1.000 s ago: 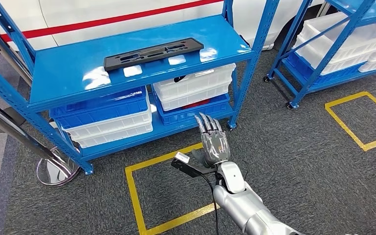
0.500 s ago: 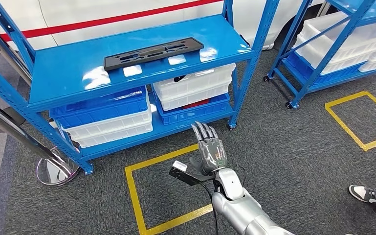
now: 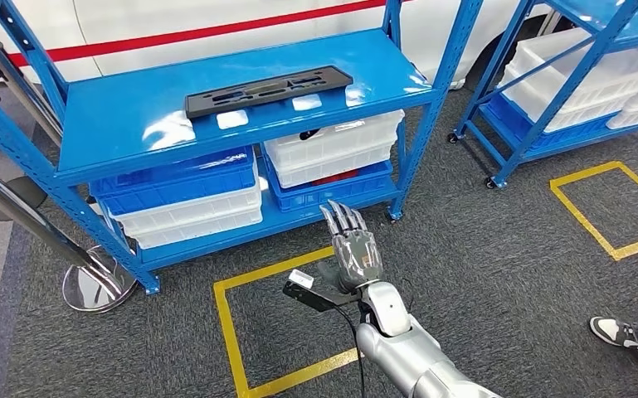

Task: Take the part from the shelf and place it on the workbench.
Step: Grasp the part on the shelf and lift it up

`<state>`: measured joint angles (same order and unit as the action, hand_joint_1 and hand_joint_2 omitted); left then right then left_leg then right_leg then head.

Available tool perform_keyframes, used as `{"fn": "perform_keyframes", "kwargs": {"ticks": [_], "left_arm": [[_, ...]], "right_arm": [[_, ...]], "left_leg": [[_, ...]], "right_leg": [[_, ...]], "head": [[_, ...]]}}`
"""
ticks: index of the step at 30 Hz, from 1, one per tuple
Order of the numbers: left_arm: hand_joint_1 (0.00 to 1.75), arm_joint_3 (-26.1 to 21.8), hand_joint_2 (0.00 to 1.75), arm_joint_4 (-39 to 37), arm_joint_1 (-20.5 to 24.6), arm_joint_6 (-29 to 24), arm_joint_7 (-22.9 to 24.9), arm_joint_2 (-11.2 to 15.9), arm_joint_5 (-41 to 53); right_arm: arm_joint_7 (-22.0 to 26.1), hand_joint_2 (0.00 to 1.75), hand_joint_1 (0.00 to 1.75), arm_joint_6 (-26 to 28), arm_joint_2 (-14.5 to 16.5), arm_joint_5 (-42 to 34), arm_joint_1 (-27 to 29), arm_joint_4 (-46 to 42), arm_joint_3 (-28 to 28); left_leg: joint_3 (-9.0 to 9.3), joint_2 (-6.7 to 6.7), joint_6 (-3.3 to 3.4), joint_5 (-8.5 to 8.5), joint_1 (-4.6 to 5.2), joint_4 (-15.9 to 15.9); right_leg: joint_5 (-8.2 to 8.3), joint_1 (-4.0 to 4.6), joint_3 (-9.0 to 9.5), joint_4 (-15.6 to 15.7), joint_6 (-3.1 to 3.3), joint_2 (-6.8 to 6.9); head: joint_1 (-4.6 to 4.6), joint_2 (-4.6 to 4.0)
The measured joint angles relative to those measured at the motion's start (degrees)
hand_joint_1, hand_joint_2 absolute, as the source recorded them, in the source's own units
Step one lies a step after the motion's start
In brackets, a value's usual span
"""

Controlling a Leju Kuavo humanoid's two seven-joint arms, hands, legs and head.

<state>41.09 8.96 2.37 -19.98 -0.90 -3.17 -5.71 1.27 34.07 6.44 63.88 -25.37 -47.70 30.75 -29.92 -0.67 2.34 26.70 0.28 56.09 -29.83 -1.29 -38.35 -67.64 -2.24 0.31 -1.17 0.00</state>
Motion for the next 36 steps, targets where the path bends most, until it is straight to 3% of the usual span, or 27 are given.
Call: {"fn": "perform_keyframes", "kwargs": {"ticks": [2, 3, 4, 6, 7, 8, 12, 14, 17, 18, 19, 21, 23, 25, 28, 30, 32, 33, 34, 36], "left_arm": [[0.00, 0.0, 0.00, 0.0, -0.1, 0.0, 0.1, 0.0, 0.0], [0.00, 0.0, 0.00, 0.0, -0.1, 0.0, 0.1, 0.0, 0.0], [0.00, 0.0, 0.00, 0.0, -0.1, 0.0, 0.1, 0.0, 0.0], [0.00, 0.0, 0.00, 0.0, -0.1, 0.0, 0.1, 0.0, 0.0], [0.00, 0.0, 0.00, 0.0, -0.1, 0.0, 0.1, 0.0, 0.0], [0.00, 0.0, 0.00, 0.0, 0.0, 0.0, 0.1, 0.0, 0.0], [0.00, 0.0, 0.00, 0.0, -0.1, 0.0, 0.1, 0.1, -0.1], [0.00, 0.0, 0.00, 0.0, 0.0, -0.1, 0.1, 0.1, -0.1], [0.00, 0.0, 0.00, 0.0, -0.1, -0.3, 0.3, 0.1, -0.2], [0.00, 0.0, 0.00, 0.0, -0.1, -0.4, 0.4, 0.1, -0.3], [0.00, 0.0, 0.00, 0.0, -0.2, -0.5, 0.5, 0.1, -0.3], [0.00, 0.0, 0.00, 0.0, -0.3, -0.7, 0.7, 0.1, -0.3], [0.00, 0.0, 0.00, -0.1, -0.3, -0.8, 1.0, 0.1, -0.4], [0.00, 0.0, 0.00, -0.1, -0.2, -0.7, 1.0, 0.1, -0.4], [0.00, 0.0, 0.00, -0.1, -0.2, -0.6, 1.0, 0.1, -0.4], [0.00, 0.0, 0.00, -0.1, -0.1, -0.6, 1.0, 0.0, -0.4], [0.00, 0.0, 0.00, -0.1, 0.0, -0.6, 1.0, 0.0, -0.3], [0.00, 0.0, 0.00, -0.1, 0.0, -0.5, 1.0, 0.0, -0.3], [0.00, 0.0, 0.00, -0.1, 0.0, -0.5, 1.0, 0.0, -0.3], [0.00, 0.0, 0.00, -0.1, 0.0, -0.4, 1.0, 0.0, -0.3]], "right_arm": [[0.0, 1.75, 0.00, -0.1, -0.2, 0.0, 0.0, -0.7, 0.0], [0.0, 1.75, 0.00, -0.1, -0.3, -0.1, 0.0, -0.9, 0.0], [0.0, 1.75, 0.00, -0.1, -0.4, -0.1, -0.1, -1.1, 0.0], [0.0, 1.75, 0.00, -0.1, -0.5, -0.1, -0.2, -1.7, 0.0], [0.0, 1.75, 0.00, -0.1, -0.5, -0.1, -0.3, -1.9, 0.0], [0.0, 1.75, 0.00, -0.1, -0.5, -0.1, -0.3, -2.0, 0.0], [-0.1, 1.75, 0.00, -0.1, -0.7, -0.1, -0.3, -2.6, 0.0], [-0.1, 1.75, 0.00, -0.1, -0.7, -0.1, -0.6, -2.9, 0.1], [0.0, 1.75, 0.00, -0.1, -0.8, -0.2, -0.3, -3.8, 0.2], [-0.1, 1.75, 0.00, -0.2, -0.9, -0.3, -0.1, -4.5, 0.3], [-0.1, 1.75, 0.00, -0.3, -0.9, -0.3, 0.1, -5.2, 0.5], [-0.2, 1.75, 0.00, -0.6, -0.9, -0.3, 0.3, -6.5, 0.8], [-0.3, 1.75, 0.00, -1.0, -0.9, -0.3, 0.4, -7.4, 1.1], [-0.5, 1.75, 0.00, -1.5, -0.9, -0.4, 0.7, -7.9, 1.5], [-0.8, 1.75, 0.00, -1.8, -1.0, -0.4, 1.0, -8.3, 1.7], [-0.9, 1.75, 0.00, -1.8, -1.0, -0.3, 1.2, -8.4, 1.8], [-1.1, 1.75, 0.00, -1.8, -1.0, -0.3, 1.7, -8.2, 2.0], [-1.1, 1.75, 0.00, -1.8, -1.0, -0.2, 2.0, -8.1, 2.2], [-1.1, 1.75, 0.00, -1.7, -1.0, -0.2, 2.2, -8.0, 2.3], [-1.2, 1.75, 0.00, -1.7, -1.0, -0.1, 2.4, -7.8, 2.6]], "left_leg": [[-0.09, 0.06, -0.01, 0.04, 0.07, 0.1], [-0.04, 0.11, -0.11, 0.13, 0.08, 0.2], [0.11, 0.17, -0.24, 0.29, 0.07, 0.3], [0.58, 0.21, -0.71, 0.83, 0.06, 0.5], [0.67, 0.19, -1.00, 1.09, 0.07, 0.5], [0.68, 0.14, -1.37, 1.31, 0.08, 0.6], [0.86, 0.12, -2.84, 1.92, -0.05, 1.8], [-1.30, 0.19, -3.44, 3.48, -0.31, 6.2], [-7.90, 0.22, -4.19, 7.03, -0.61, 16.1], [-9.15, 0.21, -4.33, 6.83, -0.71, 16.9], [-9.42, 0.21, -4.36, 5.26, -0.81, 15.6], [-7.70, 0.20, -4.16, -0.59, -0.93, 8.5], [-6.27, 0.18, -3.60, -3.31, -0.66, 3.3], [-6.11, 0.23, -2.79, -3.08, -0.37, 2.4], [-5.50, 0.32, -1.82, -3.56, -0.70, 1.8], [-5.12, 0.31, -1.31, -3.40, -0.79, 1.5], [-5.00, 0.34, -0.94, -3.09, -0.66, 1.5], [-4.90, 0.38, -0.86, -2.91, -0.59, 1.6], [-4.72, 0.43, -0.85, -2.70, -0.52, 1.7], [-4.27, 0.51, -0.99, -2.17, -0.42, 1.9]], "right_leg": [[-2.20, 0.00, -3.14, -5.8, 0.00, -0.06], [-1.68, 0.00, -3.43, -6.0, 0.14, -0.06], [-0.16, 0.00, -2.68, -4.2, 0.38, -0.06], [3.87, 0.07, 0.79, 3.4, 0.94, -0.01], [4.67, 0.26, 2.12, 6.6, 1.25, 0.03], [5.12, 0.48, 2.88, 8.6, 1.58, 0.06], [4.69, 0.64, 4.00, 9.7, 3.07, -0.14], [4.33, 0.49, 5.17, 10.0, 3.66, -0.17], [3.52, 0.59, 6.16, 10.1, 4.04, -0.25], [3.19, 0.60, 6.54, 10.1, 4.04, -0.37], [2.83, 0.60, 7.02, 10.0, 3.97, -0.53], [2.00, 0.57, 8.06, 10.0, 3.69, -0.80], [1.30, 0.65, 8.57, 9.9, 3.15, -0.88], [0.71, 0.77, 8.67, 9.8, 2.39, -0.78], [-0.65, 0.78, 8.65, 8.8, 1.48, -0.62], [-3.52, 0.63, 5.88, 3.3, 1.11, -0.60], [-6.18, 0.61, 1.27, -4.2, 0.92, -0.60], [-6.09, 0.60, -0.32, -6.2, 0.92, -0.60], [-4.81, 0.61, -0.88, -6.0, 1.02, -0.60], [0.18, 0.67, 0.97, 0.2, 1.49, -0.58]], "head": [[0.02, 0.00], [0.03, 0.00], [0.02, 0.00], [0.00, 0.00], [-0.01, 0.00], [-0.01, 0.00], [-0.06, 0.00], [-0.20, 0.00], [-0.26, 0.00], [-0.26, 0.00], [-0.27, 0.00], [-0.26, 0.00], [-0.27, 0.00], [-0.27, 0.00], [-0.23, 0.00], [-0.14, 0.00], [-0.10, 0.00], [-0.10, 0.00], [-0.10, 0.00], [-0.10, 0.00]]}}
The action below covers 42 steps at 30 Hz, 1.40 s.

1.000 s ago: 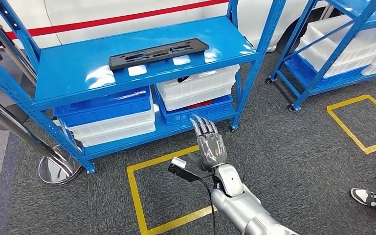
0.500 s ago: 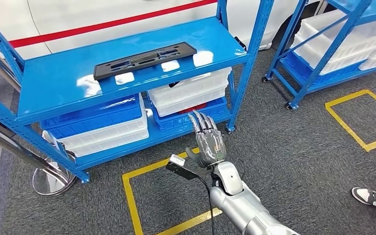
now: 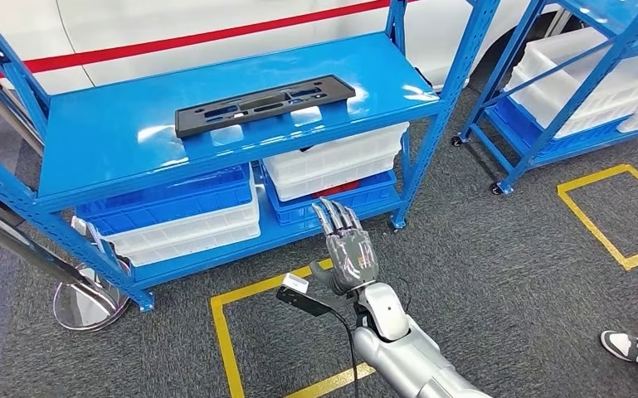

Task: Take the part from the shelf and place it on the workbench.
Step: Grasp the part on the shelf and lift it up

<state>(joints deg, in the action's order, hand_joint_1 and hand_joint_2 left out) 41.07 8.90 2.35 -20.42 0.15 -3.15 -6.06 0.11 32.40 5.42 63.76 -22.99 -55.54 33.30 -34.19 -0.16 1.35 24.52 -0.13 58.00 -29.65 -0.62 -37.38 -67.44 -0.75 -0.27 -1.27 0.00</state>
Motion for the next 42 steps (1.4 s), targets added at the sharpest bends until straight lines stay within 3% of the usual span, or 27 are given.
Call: {"fn": "perform_keyframes", "kwargs": {"ticks": [2, 3, 7, 9, 11, 12, 13, 14, 16, 18, 21, 23, 24, 26, 27, 28, 29, 31, 32, 34, 38, 40, 42], "left_arm": [[0.00, 0.0, 0.00, 0.0, 0.0, 0.0, 0.0, 0.0, 0.0], [0.00, 0.0, 0.00, 0.0, 0.1, 0.0, 0.0, 0.0, 0.0], [0.00, 0.0, 0.00, 0.0, 0.1, 0.1, 0.0, 0.0, 0.0], [0.00, 0.0, 0.00, 0.0, 0.1, 0.0, 0.0, 0.0, 0.0], [0.00, 0.0, 0.00, 0.0, 0.0, 0.0, 0.0, 0.0, 0.0], [0.00, 0.0, 0.00, 0.0, 0.0, 0.1, 0.0, 0.0, 0.0], [0.00, 0.0, 0.00, 0.0, -0.1, 0.1, 0.0, 0.0, 0.0], [0.00, 0.0, 0.00, 0.0, -0.1, 0.1, 0.0, 0.0, 0.0], [0.00, 0.0, 0.00, 0.0, -0.1, 0.1, 0.0, 0.0, 0.0], [0.00, 0.0, 0.00, 0.0, 0.0, 0.1, 0.0, 0.0, 0.0], [0.00, 0.0, 0.00, 0.0, 0.0, 0.1, 0.0, 0.0, 0.0], [0.00, 0.0, 0.00, 0.0, 0.0, 0.1, 0.0, 0.0, 0.0], [0.00, 0.0, 0.00, 0.0, 0.0, 0.1, 0.0, 0.0, 0.0], [0.00, 0.0, 0.00, 0.0, 0.0, 0.1, 0.0, 0.0, 0.0], [0.00, 0.0, 0.00, 0.0, 0.0, 0.1, 0.0, 0.0, 0.0], [0.00, 0.0, 0.00, 0.0, 0.0, 0.1, 0.0, 0.0, 0.0], [0.00, 0.0, 0.00, 0.0, 0.0, 0.1, 0.0, 0.0, 0.0], [0.00, 0.0, 0.00, 0.0, 0.0, 0.1, 0.0, 0.0, 0.0], [0.00, 0.0, 0.00, 0.0, 0.0, 0.2, 0.0, 0.0, -0.1], [0.00, 0.0, 0.00, 0.0, 0.0, 0.6, -0.3, -0.1, -0.5], [0.00, -0.1, 0.00, 0.0, -0.1, 1.4, -0.9, -0.1, -1.3], [0.00, -0.2, 0.00, 0.0, -0.1, 1.7, -1.0, -0.1, -1.6], [0.00, -0.3, 0.00, 0.0, -0.3, 1.9, -1.0, -0.1, -2.0]], "right_arm": [[0.0, 1.75, 0.00, 0.0, 0.0, 0.0, 0.0, 0.0, 0.1], [0.0, 1.75, 0.00, 0.0, 0.0, 0.0, 0.0, 0.1, 0.2], [0.0, 1.75, 0.00, 0.0, 0.1, 0.0, 0.2, 0.1, 0.3], [0.0, 1.75, 0.00, 0.1, 0.2, 0.0, 0.2, 0.1, 0.4], [0.0, 1.75, 0.00, 0.1, 0.3, 0.0, 0.2, 0.2, 0.5], [0.0, 1.75, 0.00, 0.0, 0.3, 0.0, 0.3, 0.3, 0.5], [0.0, 1.75, 0.00, 0.0, 0.3, 0.0, 0.4, 0.3, 0.5], [0.0, 1.75, 0.00, 0.0, 0.3, 0.0, 0.4, 0.4, 0.5], [0.0, 1.75, 0.00, 0.1, 0.3, 0.0, 0.4, 0.4, 0.5], [0.0, 1.75, 0.00, 0.1, 0.4, 0.0, 0.4, 0.4, 0.5], [0.0, 1.75, 0.00, 0.1, 0.4, 0.0, 0.4, 0.4, 0.6], [0.0, 1.75, 0.00, 0.1, 0.4, 0.0, 0.3, 0.4, 0.6], [0.0, 1.75, 0.00, 0.1, 0.4, 0.0, 0.3, 0.4, 0.6], [0.0, 1.75, 0.00, 0.1, 0.4, 0.0, 0.4, 0.5, 0.6], [0.0, 1.75, 0.00, 0.1, 0.4, 0.0, 0.5, 0.5, 0.6], [0.0, 1.75, 0.00, 0.1, 0.3, 0.0, 0.6, 0.6, 0.6], [0.0, 1.75, 0.00, 0.1, 0.3, 0.0, 0.6, 0.6, 0.6], [0.0, 1.75, 0.00, 0.1, 0.3, 0.0, 0.6, 0.7, 0.6], [0.0, 1.75, 0.00, 0.1, 0.3, -0.1, 0.5, 0.7, 0.6], [0.2, 1.75, 0.00, 0.3, 0.3, -0.8, 0.8, 0.7, 0.6], [0.9, 1.75, 0.00, 1.0, 0.1, -1.9, 2.5, 1.4, 0.6], [1.1, 1.75, 0.00, 1.3, 0.2, -2.0, 2.9, 1.8, 0.6], [1.2, 1.75, 0.00, 1.4, 0.2, -2.1, 3.2, 2.2, 0.6]], "left_leg": [[0.18, 0.08, -0.32, 0.44, 0.24, 0.3], [0.17, 0.12, -0.52, 0.56, 0.31, 0.4], [0.16, 0.15, -1.65, 1.24, 0.20, 0.8], [-1.61, 0.17, -2.32, 3.82, 0.05, 5.0], [-5.25, 0.16, -2.90, 7.28, -0.17, 12.8], [-6.73, 0.15, -3.10, 8.10, -0.29, 15.7], [-7.22, 0.15, -3.23, 7.70, -0.40, 16.5], [-6.53, 0.14, -3.26, 6.21, -0.49, 15.0], [-2.86, 0.15, -3.05, 2.25, -0.58, 7.3], [-0.14, 0.19, -2.49, 0.60, -0.39, 1.6], [0.27, 0.28, -1.50, 0.61, -0.27, 0.4], [0.54, 0.24, -0.74, 0.39, -0.47, -0.1], [0.66, 0.21, -0.42, 0.31, -0.57, -0.3], [0.69, 0.18, -0.05, 0.35, -0.45, -0.4], [0.70, 0.19, 0.01, 0.39, -0.39, -0.3], [0.73, 0.21, 0.03, 0.43, -0.34, -0.3], [0.79, 0.24, 0.03, 0.49, -0.31, -0.3], [1.01, 0.31, -0.10, 0.88, -0.27, -0.1], [1.10, 0.34, -0.30, 1.24, -0.16, 0.0], [1.25, 0.37, -0.91, 1.95, -0.01, 0.0], [1.65, 0.28, -2.32, 2.98, -0.11, 1.0], [-1.33, 0.27, -2.90, 4.76, -0.28, 6.7], [-6.65, 0.26, -3.32, 6.58, -0.38, 14.6]], "right_leg": [[3.12, 0.29, 2.47, 6.5, 0.51, 0.05], [3.55, 0.42, 3.02, 8.0, 0.68, 0.05], [3.62, 0.25, 3.50, 8.9, 1.53, -0.04], [3.73, -0.02, 3.92, 9.4, 2.06, 0.09], [3.62, -0.02, 4.03, 9.3, 2.31, 0.19], [3.56, -0.01, 4.07, 9.3, 2.35, 0.20], [3.48, -0.02, 4.14, 9.3, 2.34, 0.18], [3.37, -0.03, 4.26, 9.2, 2.27, 0.12], [3.05, -0.07, 4.58, 9.0, 1.97, 0.00], [2.79, 0.12, 4.57, 8.8, 1.42, -0.06], [2.73, 0.26, 4.46, 8.9, 0.51, -0.05], [1.55, 0.19, 3.89, 7.3, 0.00, -0.03], [0.18, 0.13, 2.82, 5.0, -0.19, -0.02], [-3.31, 0.02, -0.93, -2.6, -0.43, 0.02], [-4.27, -0.01, -2.68, -5.9, -0.50, 0.03], [-4.24, -0.03, -3.71, -7.5, -0.52, 0.03], [-3.03, -0.04, -3.58, -6.7, -0.44, 0.03], [1.10, 0.01, -0.38, 0.5, 0.00, 0.11], [2.33, 0.15, 1.45, 4.4, 0.25, 0.20], [2.68, 0.42, 3.43, 8.6, 0.78, 0.33], [2.14, 0.34, 4.98, 9.6, 2.02, 0.18], [1.66, 0.13, 6.48, 10.0, 2.44, 0.20], [0.45, 0.16, 7.89, 10.0, 2.60, 0.20]], "head": [[-0.02, 0.00], [-0.01, 0.00], [-0.03, 0.00], [-0.08, 0.00], [-0.10, 0.00], [-0.10, 0.00], [-0.10, 0.00], [-0.11, 0.00], [-0.10, -0.01], [-0.07, -0.01], [-0.02, 0.00], [0.00, 0.00], [0.02, 0.00], [0.04, 0.00], [0.04, 0.00], [0.04, 0.00], [0.04, 0.00], [0.04, -0.01], [0.04, -0.01], [0.02, 0.00], [-0.07, 0.00], [-0.27, 0.00], [-0.37, 0.00]]}}
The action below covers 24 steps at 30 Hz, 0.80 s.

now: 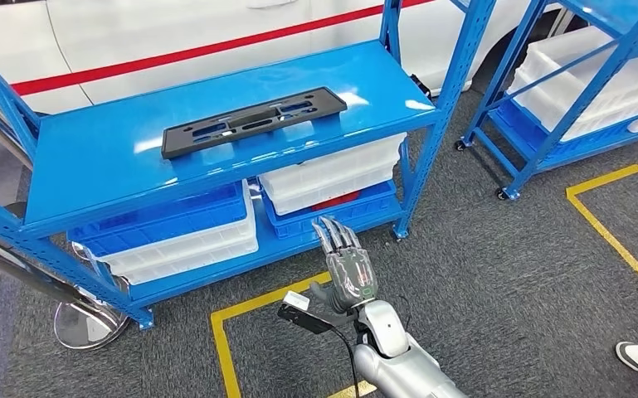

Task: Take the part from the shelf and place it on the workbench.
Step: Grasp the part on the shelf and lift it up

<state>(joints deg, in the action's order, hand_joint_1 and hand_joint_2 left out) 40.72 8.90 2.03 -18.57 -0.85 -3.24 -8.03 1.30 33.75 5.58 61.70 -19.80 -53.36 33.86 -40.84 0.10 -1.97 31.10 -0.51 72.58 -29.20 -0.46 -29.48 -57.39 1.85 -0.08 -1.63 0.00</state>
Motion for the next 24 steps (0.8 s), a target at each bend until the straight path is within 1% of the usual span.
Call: {"fn": "perform_keyframes", "kwargs": {"ticks": [1, 2, 3, 4, 5, 6, 7, 8, 9, 10, 11, 12, 13, 14, 15, 16, 17, 18, 19, 21, 22, 23, 24], "left_arm": [[0.00, 0.0, 0.00, 0.0, -0.2, 0.0, 0.0, 0.0, -0.1], [0.00, -0.1, 0.00, 0.0, -0.3, 0.1, 0.0, 0.0, -0.2], [0.00, -0.1, 0.00, 0.0, -0.5, 0.1, 0.0, 0.0, -0.3], [0.00, -0.2, 0.00, 0.0, -0.7, 0.1, 0.1, 0.0, -0.5], [0.00, -0.4, 0.00, -0.1, -0.9, 0.1, 0.1, 0.0, -0.6], [0.00, -0.5, 0.00, -0.2, -0.9, 0.1, 0.1, 0.1, -0.7], [0.00, -0.6, 0.00, -0.3, -0.9, 0.1, 0.1, 0.1, -0.8], [0.00, -0.7, 0.00, -0.3, -0.7, 0.1, 0.1, 0.2, -0.8], [0.00, -0.8, 0.00, -0.3, -0.6, 0.1, 0.1, 0.2, -0.8], [0.00, -0.9, 0.00, -0.3, -0.5, 0.1, 0.1, 0.2, -0.8], [0.00, -0.9, 0.00, -0.3, -0.4, 0.1, 0.1, 0.2, -0.8], [0.00, -0.9, 0.00, -0.4, -0.4, 0.0, 0.2, 0.2, -0.6], [0.00, -0.9, 0.00, -0.4, -0.4, 0.0, 0.3, 0.3, -0.3], [0.00, -0.9, 0.00, -0.4, -0.4, -0.1, 0.4, 0.3, 0.0], [0.00, -0.9, 0.00, -0.4, -0.4, -0.1, 0.5, 0.3, 0.2], [0.00, -0.9, 0.00, -0.4, -0.3, -0.1, 0.5, 0.3, 0.4], [0.00, -0.9, 0.00, -0.4, -0.3, -0.1, 0.5, 0.2, 0.5], [0.00, -0.9, 0.00, -0.4, -0.4, -0.1, 0.5, 0.2, 0.6], [0.00, -0.9, 0.00, -0.4, -0.4, -0.1, 0.5, 0.1, 0.8], [0.00, -0.8, 0.00, -0.4, -0.5, -0.1, 0.5, 0.1, 1.1], [0.00, -0.7, 0.00, -0.4, -0.4, -0.1, 0.6, 0.1, 1.2], [0.00, -0.6, 0.00, -0.5, -0.3, -0.1, 0.6, 0.1, 1.2], [0.00, -0.5, 0.00, -0.5, -0.1, -0.1, 0.6, 0.1, 1.2]], "right_arm": [[0.0, 1.75, 0.00, 0.0, 0.0, 0.0, 0.2, 0.2, 0.0], [0.0, 1.75, 0.00, 0.0, 0.0, 0.0, 0.4, 0.4, 0.0], [0.0, 1.75, 0.00, 0.0, 0.0, 0.0, 0.5, 0.5, 0.0], [0.0, 1.75, 0.00, 0.0, 0.0, 0.0, 0.5, 0.6, 0.0], [0.0, 1.75, 0.00, 0.0, 0.0, 0.0, 0.5, 0.8, 0.0], [0.0, 1.75, 0.00, 0.1, 0.0, 0.0, 0.6, 0.9, 0.0], [0.0, 1.75, 0.00, 0.1, 0.0, 0.0, 0.6, 1.1, 0.0], [0.0, 1.75, 0.00, 0.2, 0.0, 0.0, 0.6, 1.1, 0.0], [0.0, 1.75, 0.00, 0.2, 0.1, 0.0, 0.6, 1.2, 0.0], [0.0, 1.75, 0.00, 0.2, 0.3, 0.0, 0.5, 1.2, 0.0], [0.0, 1.75, 0.00, 0.2, 0.4, 0.0, 0.4, 1.2, 0.0], [0.0, 1.75, 0.00, 0.2, 0.4, 0.0, 0.4, 1.3, 0.0], [0.0, 1.75, 0.00, 0.2, 0.4, 0.0, 0.4, 1.4, 0.0], [0.0, 1.75, 0.00, 0.2, 0.4, 0.1, 0.5, 1.5, 0.0], [0.0, 1.75, 0.00, 0.2, 0.4, 0.1, 0.6, 1.7, 0.0], [0.1, 1.75, 0.00, 0.3, 0.3, 0.2, 0.7, 1.8, 0.0], [0.1, 1.75, 0.00, 0.3, 0.3, 0.3, 0.7, 1.9, 0.0], [0.1, 1.75, 0.00, 0.4, 0.3, 0.4, 0.7, 2.0, 0.0], [0.2, 1.75, 0.00, 0.5, 0.3, 0.6, 0.7, 2.1, 0.0], [0.0, 1.75, 0.00, 0.6, 0.2, 1.0, 0.6, 2.1, 0.0], [-0.1, 1.75, 0.00, 0.6, 0.1, 1.3, 0.4, 2.1, 0.0], [-0.4, 1.75, 0.00, 0.3, 0.1, 1.6, 0.1, 1.9, 0.0], [-0.7, 1.75, 0.00, -0.1, 0.0, 1.8, -0.5, 1.4, 0.0]], "left_leg": [[-2.10, 0.00, -0.10, -0.44, -0.03, 2.2], [-3.21, 0.00, -0.11, -2.15, -0.05, 2.1], [-3.21, 0.00, -0.01, -5.05, -0.06, -0.4], [-2.46, 0.00, 0.24, -8.40, -0.04, -4.4], [-1.38, 0.01, 0.59, -10.63, 0.14, -7.7], [-0.23, -0.01, 1.07, -11.63, 0.38, -10.4], [0.61, -0.02, 1.58, -11.31, 0.65, -11.7], [1.33, -0.02, 2.10, -10.09, 0.93, -11.8], [2.11, 0.00, 2.61, -9.14, 1.05, -12.6], [2.97, 0.03, 2.99, -8.49, 1.00, -13.0], [4.02, 0.02, 3.35, -7.99, 0.88, -13.6], [5.31, 0.01, 3.62, -7.57, 0.72, -14.2], [6.59, 0.01, 3.79, -7.14, 0.55, -14.8], [7.81, 0.08, 3.91, -6.55, 0.48, -15.2], [9.04, 0.21, 3.96, -5.87, 0.43, -15.5], [10.21, 0.35, 3.94, -5.06, 0.38, -15.7], [11.39, 0.46, 3.88, -4.19, 0.33, -15.7], [12.57, 0.52, 3.76, -3.27, 0.28, -15.7], [13.79, 0.55, 3.58, -2.30, 0.24, -15.7], [15.53, 0.64, 3.03, -0.43, 0.30, -15.5], [15.98, 0.68, 2.69, 0.46, 0.40, -15.4], [16.27, 0.68, 2.34, 1.05, 0.50, -15.2], [16.46, 0.68, 2.01, 1.30, 0.56, -15.1]], "right_leg": [[-0.72, 0.02, 0.83, 0.0, -0.03, -0.07], [-1.49, 0.04, 1.76, 0.0, -0.08, -0.17], [-2.34, 0.05, 2.83, 0.0, -0.18, -0.31], [-3.29, 0.05, 3.93, 0.0, -0.31, -0.44], [-4.18, 0.09, 4.85, 0.1, -0.54, -0.53], [-4.97, 0.06, 5.63, 0.3, -0.91, -0.62], [-5.60, 0.00, 6.25, 0.6, -1.35, -0.65], [-5.80, -0.07, 6.79, 0.8, -1.83, -0.66], [-5.31, -0.17, 6.91, 0.1, -2.29, -0.68], [-4.15, -0.28, 6.21, -1.9, -2.64, -0.62], [-2.44, -0.30, 4.69, -5.1, -2.91, -0.59], [-1.00, -0.32, 1.94, -9.4, -3.12, -0.55], [-0.73, -0.35, -1.14, -13.4, -3.22, -0.49], [-1.91, -0.32, -4.00, -16.3, -3.27, -0.46], [-4.35, -0.34, -6.64, -17.9, -3.33, -0.43], [-7.05, -0.35, -8.51, -17.9, -3.42, -0.39], [-8.96, -0.35, -9.82, -16.9, -3.50, -0.34], [-9.26, -0.35, -10.66, -15.0, -3.54, -0.29], [-7.14, -0.35, -11.02, -12.1, -3.51, -0.23], [2.08, -0.25, -11.20, -5.7, -3.16, 0.02], [6.11, -0.13, -11.25, -3.7, -2.85, 0.06], [8.44, -0.04, -11.37, -2.8, -2.45, 0.06], [8.72, 0.05, -11.37, -2.8, -2.00, -0.03]], "head": [[0.00, 0.00], [0.01, 0.00], [0.01, 0.00], [0.01, 0.00], [0.01, 0.00], [0.01, 0.00], [0.03, 0.00], [0.04, 0.00], [0.06, 0.00], [0.08, 0.00], [0.12, -0.01], [0.16, -0.01], [0.23, -0.01], [0.29, -0.01], [0.32, 0.00], [0.35, 0.00], [0.36, 0.00], [0.37, 0.00], [0.37, 0.00], [0.36, 0.00], [0.32, 0.00], [0.28, 0.00], [0.25, 0.00]]}}
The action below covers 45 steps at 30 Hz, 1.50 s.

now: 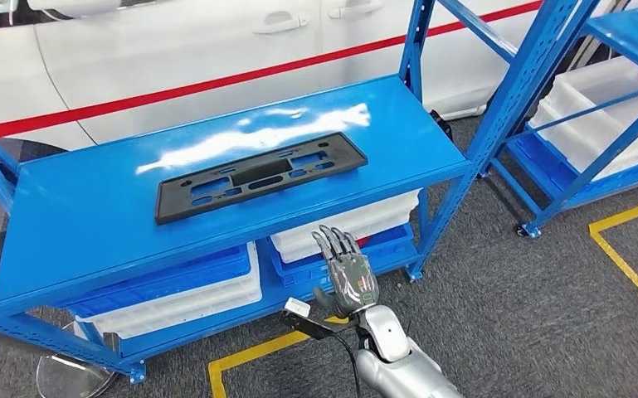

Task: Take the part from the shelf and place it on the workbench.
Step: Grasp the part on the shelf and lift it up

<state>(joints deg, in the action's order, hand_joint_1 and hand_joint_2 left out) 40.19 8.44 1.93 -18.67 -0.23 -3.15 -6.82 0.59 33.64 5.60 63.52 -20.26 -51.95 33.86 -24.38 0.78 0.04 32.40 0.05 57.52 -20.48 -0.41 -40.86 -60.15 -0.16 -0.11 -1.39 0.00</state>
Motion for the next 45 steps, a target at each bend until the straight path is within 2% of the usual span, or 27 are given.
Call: {"fn": "perform_keyframes", "kwargs": {"ticks": [2, 4, 5, 6, 7, 8, 9, 11, 12, 13, 15, 17, 19, 21, 24, 33, 40, 45], "left_arm": [[0.00, 0.2, 0.00, 0.0, 0.2, -0.1, 0.0, 0.0, 0.0], [0.00, 0.4, 0.00, 0.0, 0.4, -0.1, 0.0, 0.0, 0.0], [0.00, 0.5, 0.00, 0.0, 0.4, -0.1, 0.0, 0.0, 0.0], [0.00, 0.6, 0.00, 0.0, 0.4, -0.1, 0.0, 0.0, 0.0], [0.00, 0.6, 0.00, 0.0, 0.4, -0.1, 0.0, 0.0, 0.0], [0.00, 0.7, 0.00, 0.0, 0.4, -0.1, 0.1, 0.0, 0.0], [0.00, 0.7, 0.00, 0.0, 0.4, -0.1, 0.1, 0.0, 0.0], [0.00, 0.8, 0.00, 0.0, 0.4, -0.1, 0.1, 0.1, 0.0], [0.00, 0.8, 0.00, 0.0, 0.3, -0.1, 0.1, 0.1, 0.0], [0.00, 0.9, 0.00, 0.0, 0.4, -0.1, 0.2, 0.2, 0.0], [0.00, 1.0, 0.00, 0.0, 0.5, -0.1, 0.2, 0.3, 0.0], [0.00, 1.0, 0.00, 0.0, 0.5, -0.1, 0.2, 0.2, 0.0], [0.00, 1.0, 0.00, 0.0, 0.4, -0.1, 0.2, 0.2, 0.0], [0.00, 1.1, 0.00, 0.0, 0.4, 0.0, 0.2, 0.3, 0.0], [0.00, 1.4, 0.00, 0.0, 0.6, 0.2, 0.2, 0.3, 0.1], [0.00, 2.5, 0.00, 0.0, 0.7, 0.6, 0.4, 0.3, 0.8], [0.00, 3.5, 0.00, 0.0, 1.2, 1.4, -0.2, 0.3, 1.3], [0.00, 3.8, 0.00, 0.0, 1.2, 1.3, -0.6, 0.3, 1.0]], "right_arm": [[-0.7, 1.75, 0.00, -1.4, 0.0, 0.4, -1.5, -1.4, 0.0], [-1.2, 1.75, 0.00, -2.5, 0.0, 0.5, -3.0, -2.5, 0.0], [-1.4, 1.75, 0.00, -2.8, 0.0, 0.6, -3.5, -3.0, 0.0], [-1.5, 1.75, 0.00, -2.9, 0.0, 0.6, -3.8, -3.2, 0.0], [-1.6, 1.75, 0.00, -3.0, 0.0, 0.7, -3.9, -3.5, 0.0], [-1.7, 1.75, 0.00, -2.9, 0.0, 0.7, -3.9, -3.6, 0.0], [-1.7, 1.75, 0.00, -2.9, 0.0, 0.7, -3.9, -3.7, 0.0], [-1.7, 1.75, 0.00, -2.9, 0.0, 0.8, -4.0, -4.0, 0.0], [-1.7, 1.75, 0.00, -2.9, 0.0, 0.8, -4.0, -4.2, 0.0], [-1.7, 1.75, 0.00, -2.9, 0.0, 0.8, -4.1, -4.3, 0.0], [-1.8, 1.75, 0.00, -2.9, -0.1, 0.9, -4.1, -4.4, 0.0], [-1.8, 1.75, 0.00, -2.8, -0.1, 1.0, -4.4, -4.6, 0.0], [-1.8, 1.75, 0.00, -3.1, -0.1, 1.0, -5.1, -4.7, 0.0], [-2.1, 1.75, 0.00, -4.0, -0.1, 1.0, -6.4, -5.0, 0.2], [-3.0, 1.75, 0.00, -6.1, 0.1, 0.9, -9.3, -5.2, 0.9], [-4.1, 1.75, 0.00, -8.4, 2.0, 1.5, -13.6, -3.9, 3.4], [-5.6, 1.75, 0.00, -12.6, 5.9, 2.6, -18.8, 2.2, 7.7], [-5.2, 1.75, 0.00, -13.4, 6.7, -0.1, -21.4, 6.5, 8.3]], "left_leg": [[-0.69, -0.21, -0.57, -0.45, -0.09, 1.7], [-3.68, -0.34, -1.11, -0.44, -0.22, 7.0], [-5.84, -0.37, -1.36, 0.72, -0.26, 10.5], [-8.00, -0.38, -1.54, 2.62, -0.27, 13.6], [-9.78, -0.38, -1.63, 4.37, -0.29, 15.6], [-10.98, -0.38, -1.58, 5.05, -0.28, 16.2], [-11.27, -0.38, -1.40, 4.06, -0.27, 14.9], [-9.80, -0.40, -0.68, -1.42, -0.17, 8.1], [-8.97, -0.43, -0.27, -3.46, 0.02, 4.8], [-8.44, -0.44, 0.07, -4.49, 0.21, 2.4], [-8.31, -0.44, 0.48, -5.01, 0.48, 1.0], [-8.14, -0.43, 0.29, -5.98, 0.37, 0.6], [-8.07, -0.42, 0.12, -6.19, 0.37, 0.5], [-8.16, -0.40, 0.38, -6.26, 0.48, 0.6], [-8.24, -0.40, 0.61, -6.32, 0.52, 0.6], [-8.27, -0.38, 0.87, -6.20, 0.51, 0.6], [-8.27, -0.40, 0.83, -6.21, 0.44, 0.6], [-8.25, -0.39, 0.79, -6.24, 0.40, 0.6]], "right_leg": [[-0.24, -0.15, 0.52, 0.4, 0.82, -0.25], [-0.66, -0.27, 1.40, 0.8, 1.43, -0.31], [-1.00, -0.24, 1.79, 0.9, 1.62, -0.27], [-1.36, -0.20, 2.15, 1.0, 1.77, -0.23], [-1.72, -0.12, 2.50, 1.0, 1.87, -0.24], [-2.07, -0.03, 2.89, 1.0, 1.95, -0.29], [-2.36, 0.08, 3.30, 0.9, 2.01, -0.38], [-2.85, 0.28, 4.13, 0.9, 1.97, -0.56], [-2.99, 0.39, 4.42, 0.9, 1.86, -0.60], [-3.06, 0.43, 4.51, 1.0, 1.65, -0.62], [-3.20, 0.50, 4.44, 0.9, 1.12, -0.62], [-3.43, 0.62, 4.44, 1.0, 1.49, -0.57], [-3.34, 0.66, 4.52, 1.1, 1.72, -0.53], [-3.09, 0.56, 4.55, 1.3, 1.12, -0.54], [-2.94, 0.51, 4.60, 1.5, 0.83, -0.54], [-2.96, 0.44, 4.67, 1.7, 0.58, -0.53], [-2.97, 0.40, 4.58, 1.7, 0.56, -0.53], [-2.97, 0.44, 4.58, 1.6, 0.57, -0.52]], "head": [[-0.01, 0.00], [-0.05, 0.00], [-0.05, 0.00], [-0.07, 0.00], [-0.06, 0.00], [-0.07, 0.00], [-0.07, 0.00], [-0.06, 0.00], [-0.04, 0.00], [-0.06, 0.00], [-0.05, 0.00], [0.04, 0.00], [0.12, 0.00], [0.12, 0.00], [0.12, 0.00], [0.10, 0.00], [0.10, 0.00], [0.10, 0.00]]}}
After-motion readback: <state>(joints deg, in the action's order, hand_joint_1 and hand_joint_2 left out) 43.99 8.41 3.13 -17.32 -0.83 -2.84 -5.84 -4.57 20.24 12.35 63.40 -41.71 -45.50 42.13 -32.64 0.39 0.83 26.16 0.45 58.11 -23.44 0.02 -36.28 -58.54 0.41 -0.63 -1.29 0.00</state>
